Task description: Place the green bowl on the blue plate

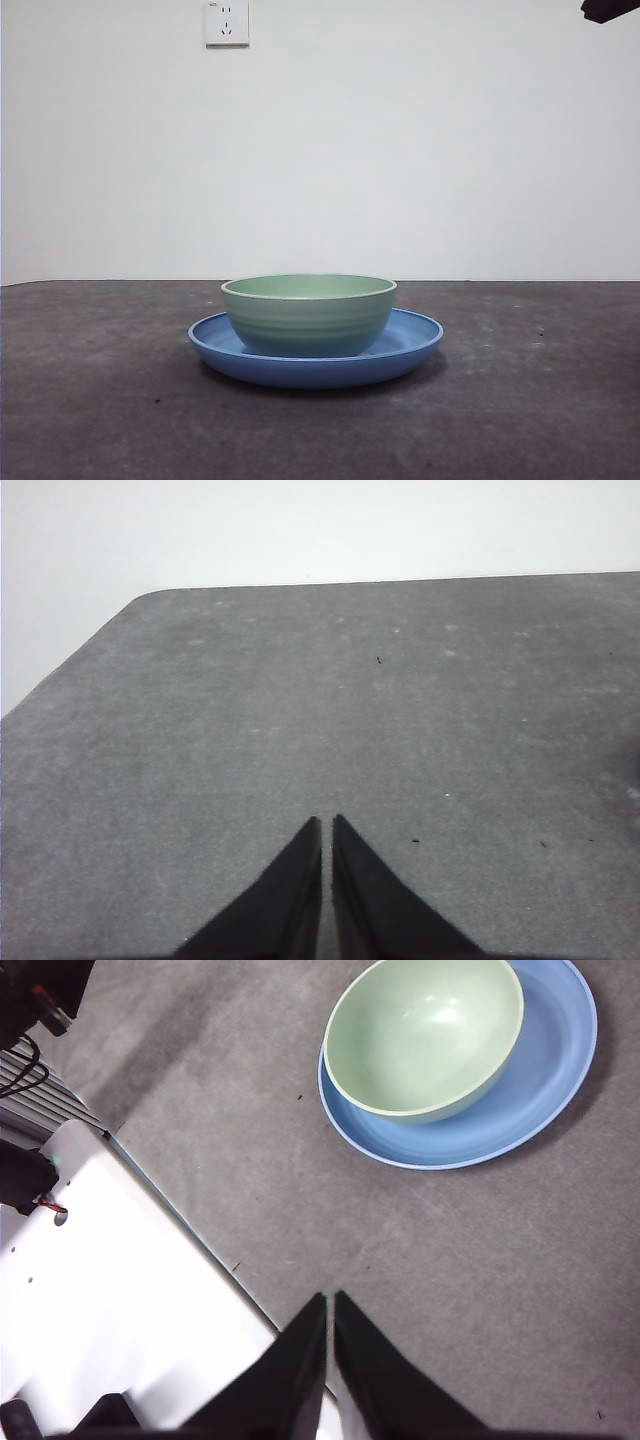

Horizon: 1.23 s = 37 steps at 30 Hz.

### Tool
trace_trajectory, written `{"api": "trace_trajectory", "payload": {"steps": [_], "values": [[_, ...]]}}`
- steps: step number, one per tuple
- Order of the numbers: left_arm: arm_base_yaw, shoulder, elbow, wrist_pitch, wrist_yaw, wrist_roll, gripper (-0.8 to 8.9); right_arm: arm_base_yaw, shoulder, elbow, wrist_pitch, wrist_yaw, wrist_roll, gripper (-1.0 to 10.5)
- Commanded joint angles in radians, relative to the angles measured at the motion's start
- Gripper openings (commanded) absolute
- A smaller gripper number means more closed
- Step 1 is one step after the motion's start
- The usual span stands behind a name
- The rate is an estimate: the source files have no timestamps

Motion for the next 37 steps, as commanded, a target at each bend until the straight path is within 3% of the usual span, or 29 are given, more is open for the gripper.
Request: {"api": "trace_trajectory", "payload": {"steps": [1,5,10,15,25,30,37], "values": [[0.003,-0.001,-0.020,-0.005,-0.004,-0.002,0.19,0.006,0.007,0.013,0.010,-0.002,-0.011,0.1],[0.003,-0.001,-0.020,-0.005,-0.004,-0.002,0.19,0.006,0.007,0.013,0.011,0.000,-0.026,0.1],[0.003,-0.001,-0.020,-0.005,-0.004,-0.002,0.19,-0.034,-0.048,-0.011,0.139,0.094,-0.150,0.1],[0.003,-0.001,-0.020,-0.005,-0.004,-0.002,0.19,-0.164,-0.177,-0.154,0.415,0.097,-0.106,0.1],[0.003,-0.001,-0.020,-0.005,-0.004,-0.002,0.19,-0.438,-0.488,-0.562,0.810,0.139,-0.103,0.1],[0.003,-0.001,-0.020,-0.005,-0.004,-0.002,0.19,-0.505,-0.612,-0.681,0.872,0.223,-0.103,0.1],[0.003,-0.001,-0.020,-0.005,-0.004,-0.002,0.19,-0.511,-0.748,-0.801,0.877,0.326,-0.085,0.1]]}}
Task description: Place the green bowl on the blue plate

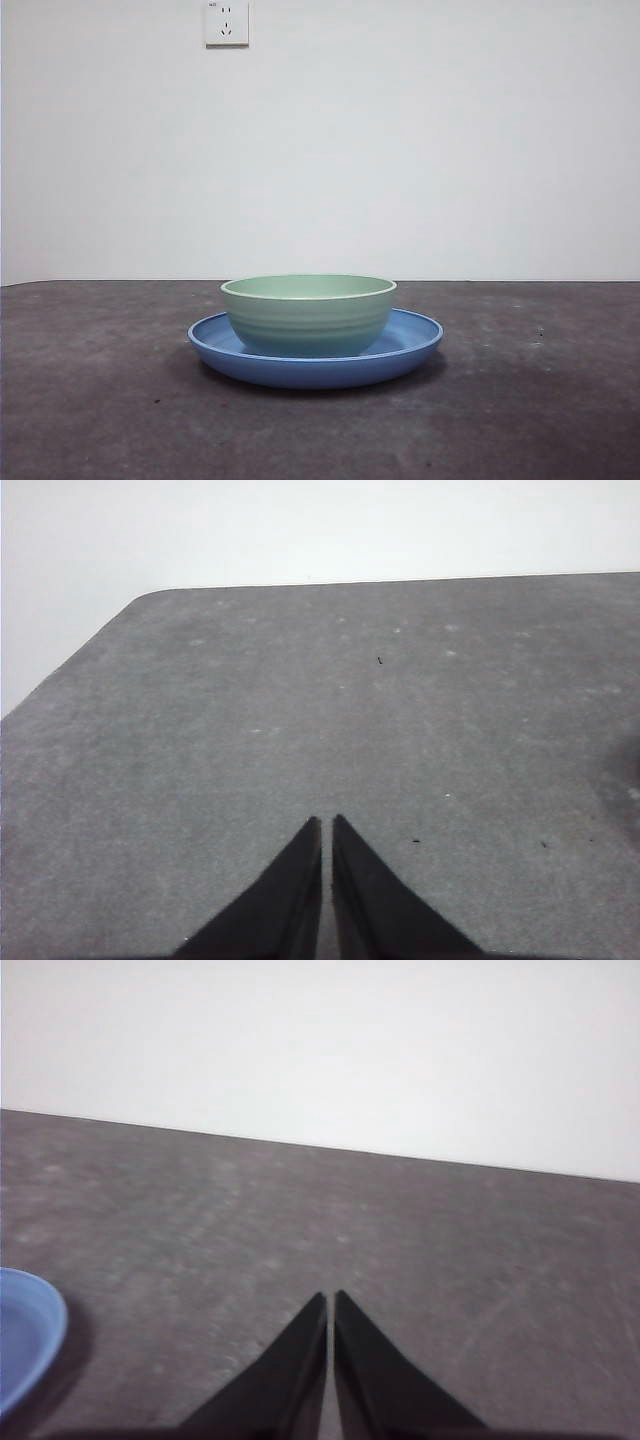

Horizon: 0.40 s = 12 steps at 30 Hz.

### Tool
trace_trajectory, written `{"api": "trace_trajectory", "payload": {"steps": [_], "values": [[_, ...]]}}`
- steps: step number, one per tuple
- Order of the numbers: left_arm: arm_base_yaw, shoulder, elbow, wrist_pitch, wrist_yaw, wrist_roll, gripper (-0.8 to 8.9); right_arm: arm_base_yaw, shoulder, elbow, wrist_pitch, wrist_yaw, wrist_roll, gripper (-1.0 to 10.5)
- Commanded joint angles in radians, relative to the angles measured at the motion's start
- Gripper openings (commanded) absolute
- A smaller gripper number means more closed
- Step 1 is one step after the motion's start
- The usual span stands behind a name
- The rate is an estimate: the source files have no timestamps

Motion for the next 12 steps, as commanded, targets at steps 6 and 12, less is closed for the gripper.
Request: {"api": "trace_trajectory", "payload": {"steps": [6,12], "values": [[0.001,-0.001,-0.020,-0.005,-0.005,-0.002,0.19,0.000,-0.095,-0.123,0.014,0.028,0.111,0.1],[0.001,-0.001,-0.020,-0.005,-0.005,-0.002,0.19,0.000,-0.095,-0.158,-0.055,0.029,0.142,0.1]]}}
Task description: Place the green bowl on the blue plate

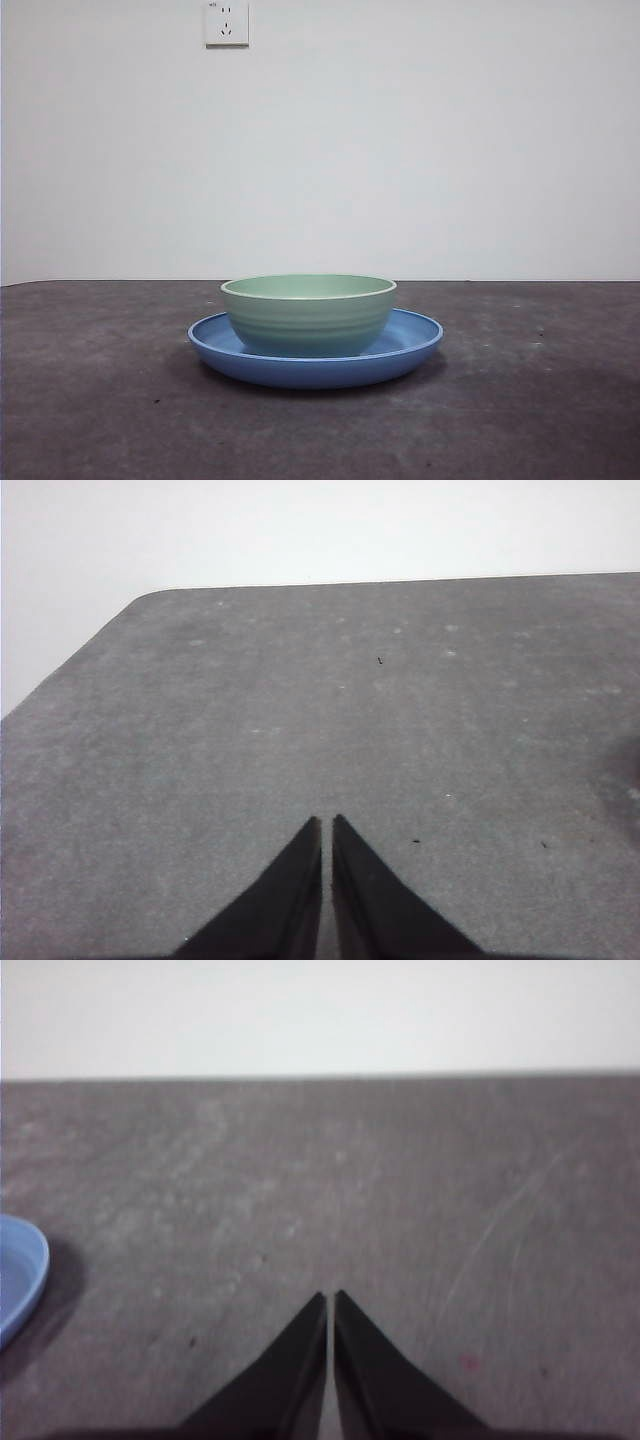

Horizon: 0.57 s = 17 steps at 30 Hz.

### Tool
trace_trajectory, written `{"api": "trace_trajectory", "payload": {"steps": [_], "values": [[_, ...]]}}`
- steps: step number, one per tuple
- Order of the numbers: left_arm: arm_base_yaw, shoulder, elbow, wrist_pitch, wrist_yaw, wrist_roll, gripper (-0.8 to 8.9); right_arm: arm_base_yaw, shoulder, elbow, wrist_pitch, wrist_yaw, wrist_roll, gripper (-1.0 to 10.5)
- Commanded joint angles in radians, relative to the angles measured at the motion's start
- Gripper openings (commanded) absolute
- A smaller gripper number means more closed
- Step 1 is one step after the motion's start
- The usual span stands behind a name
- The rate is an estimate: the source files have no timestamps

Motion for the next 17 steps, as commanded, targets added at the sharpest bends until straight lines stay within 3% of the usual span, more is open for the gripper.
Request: {"api": "trace_trajectory", "payload": {"steps": [1,17], "values": [[0.001,-0.001,-0.020,-0.005,-0.005,-0.002,0.19,0.000,-0.001,-0.005,-0.022,0.003,0.025,0.1],[0.001,-0.001,-0.020,-0.005,-0.005,-0.002,0.19,0.000,-0.001,-0.004,-0.006,-0.001,0.048,0.1]]}}
